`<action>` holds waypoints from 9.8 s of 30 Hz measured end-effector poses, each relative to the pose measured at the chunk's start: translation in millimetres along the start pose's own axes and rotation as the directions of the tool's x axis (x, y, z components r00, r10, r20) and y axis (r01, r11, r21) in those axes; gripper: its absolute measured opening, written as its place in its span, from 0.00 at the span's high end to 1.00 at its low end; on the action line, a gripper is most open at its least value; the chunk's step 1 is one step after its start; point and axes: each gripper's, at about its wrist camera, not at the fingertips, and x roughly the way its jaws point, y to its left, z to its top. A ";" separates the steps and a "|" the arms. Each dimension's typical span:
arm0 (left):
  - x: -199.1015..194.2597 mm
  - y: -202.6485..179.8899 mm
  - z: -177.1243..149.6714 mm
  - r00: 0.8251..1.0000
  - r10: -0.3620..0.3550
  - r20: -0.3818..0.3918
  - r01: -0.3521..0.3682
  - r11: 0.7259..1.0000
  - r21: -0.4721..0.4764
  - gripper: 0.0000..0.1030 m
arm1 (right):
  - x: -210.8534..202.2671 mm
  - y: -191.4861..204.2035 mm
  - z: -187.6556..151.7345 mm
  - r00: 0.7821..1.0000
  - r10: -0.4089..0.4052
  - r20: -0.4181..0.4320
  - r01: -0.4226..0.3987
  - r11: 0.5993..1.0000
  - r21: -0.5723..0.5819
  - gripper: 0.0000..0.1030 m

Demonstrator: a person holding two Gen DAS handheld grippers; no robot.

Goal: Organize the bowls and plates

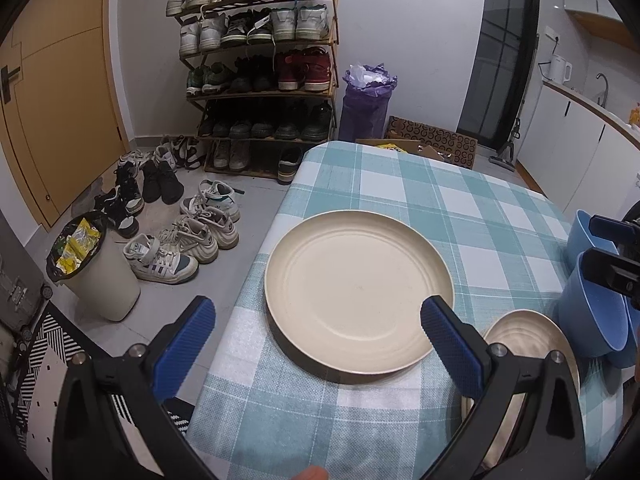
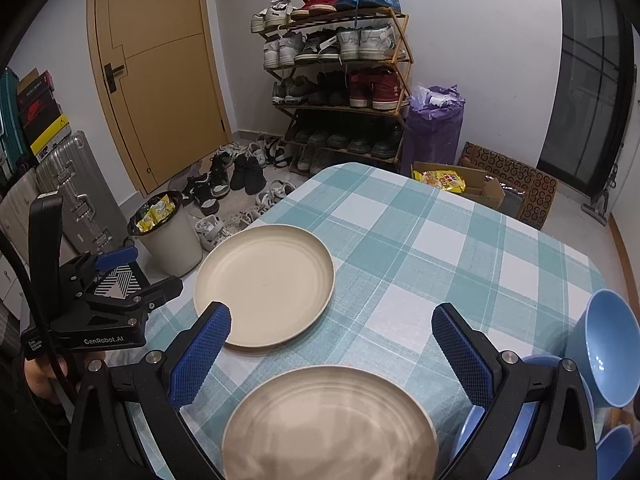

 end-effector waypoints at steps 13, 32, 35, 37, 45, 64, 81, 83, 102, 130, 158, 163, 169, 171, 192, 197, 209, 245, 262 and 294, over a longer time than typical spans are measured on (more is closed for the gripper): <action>31.9 23.3 -0.7 0.999 0.007 -0.052 -0.009 0.999 -0.039 0.00 | 51.9 2.7 4.3 0.997 0.010 -0.080 -0.010 1.000 0.007 0.01; 71.7 31.5 -4.2 0.992 -0.010 -0.123 0.006 0.999 -0.035 0.09 | 126.9 6.1 1.8 0.982 0.071 -0.177 -0.067 0.997 0.025 0.01; 76.8 31.7 -5.5 0.991 -0.017 -0.135 0.012 0.999 -0.038 0.14 | 136.2 6.5 0.9 0.979 0.078 -0.191 -0.074 0.997 0.027 0.01; 80.6 32.1 -6.6 0.989 -0.022 -0.149 0.015 0.999 -0.042 0.17 | 143.0 6.8 0.0 0.976 0.088 -0.200 -0.083 0.996 0.033 0.01; 87.3 31.5 -7.3 0.986 -0.018 -0.163 0.013 0.999 -0.031 0.18 | 164.0 5.1 -3.2 0.969 0.090 -0.228 -0.085 0.996 0.032 0.06; 92.5 27.7 -12.3 0.981 -0.031 -0.192 0.030 1.000 -0.010 0.65 | 188.4 4.3 -12.8 0.952 0.089 -0.294 -0.087 0.996 0.020 0.60; 86.6 29.0 -14.4 0.987 -0.017 -0.162 0.018 1.000 0.007 0.77 | 188.7 12.8 -18.5 0.954 -0.019 -0.299 -0.003 0.997 -0.072 0.80; 84.7 28.1 -13.9 0.987 -0.015 -0.157 0.017 1.000 0.009 0.77 | 187.1 12.9 -19.2 0.955 -0.020 -0.296 -0.001 0.997 -0.071 0.80; 42.9 10.9 -7.5 0.996 -0.023 -0.086 0.027 0.999 0.037 0.77 | 135.9 15.6 -14.7 0.974 -0.043 -0.222 0.029 0.997 -0.067 0.80; -19.2 -52.5 -18.3 0.995 -0.095 -0.011 0.095 0.986 0.136 0.77 | 25.5 -8.7 -46.4 0.985 -0.128 -0.118 0.126 0.992 -0.024 0.80; -33.3 -100.3 -54.3 0.990 -0.139 -0.024 0.141 0.967 0.211 0.77 | -26.4 -32.3 -103.3 0.976 -0.185 -0.112 0.191 0.981 0.043 0.80; -33.6 -103.1 -60.9 0.989 -0.142 -0.027 0.145 0.965 0.218 0.77 | -29.0 -31.5 -110.0 0.974 -0.193 -0.121 0.200 0.979 0.048 0.80; -33.7 -103.8 -66.0 0.988 -0.152 -0.033 0.156 0.963 0.220 0.77 | -32.5 -29.7 -119.5 0.971 -0.200 -0.132 0.208 0.977 0.051 0.80; -34.6 -103.9 -68.0 0.987 -0.155 -0.036 0.159 0.962 0.222 0.77 | -34.1 -29.2 -122.9 0.971 -0.202 -0.131 0.210 0.976 0.056 0.80; -11.8 -120.9 -92.4 0.985 -0.126 -0.117 0.153 0.951 0.269 0.77 | -39.3 -28.6 -171.4 0.968 -0.201 -0.149 0.221 0.967 0.129 0.80; -10.0 -122.8 -97.6 0.985 -0.119 -0.123 0.149 0.950 0.273 0.77 | -36.3 -30.9 -176.5 0.968 -0.197 -0.158 0.219 0.967 0.132 0.80; -7.7 -126.7 -99.0 0.986 -0.101 -0.134 0.137 0.947 0.291 0.77 | -31.9 -34.5 -180.3 0.965 -0.203 -0.166 0.229 0.960 0.160 0.80; 2.5 -142.3 -98.0 0.989 0.006 -0.146 0.047 0.931 0.363 0.72 | -22.9 -14.5 -195.2 0.932 -0.321 -0.168 0.343 0.931 0.123 0.72; -1.2 -134.6 -97.9 0.980 -0.092 -0.175 0.143 0.942 0.305 0.58 | -24.6 -8.4 -193.5 0.950 -0.271 -0.157 0.292 0.947 0.133 0.37; -36.1 -98.9 -77.6 0.979 -0.185 -0.079 0.198 0.958 0.206 0.00 | -48.6 8.7 -169.3 0.979 -0.186 -0.087 0.197 0.970 0.140 0.01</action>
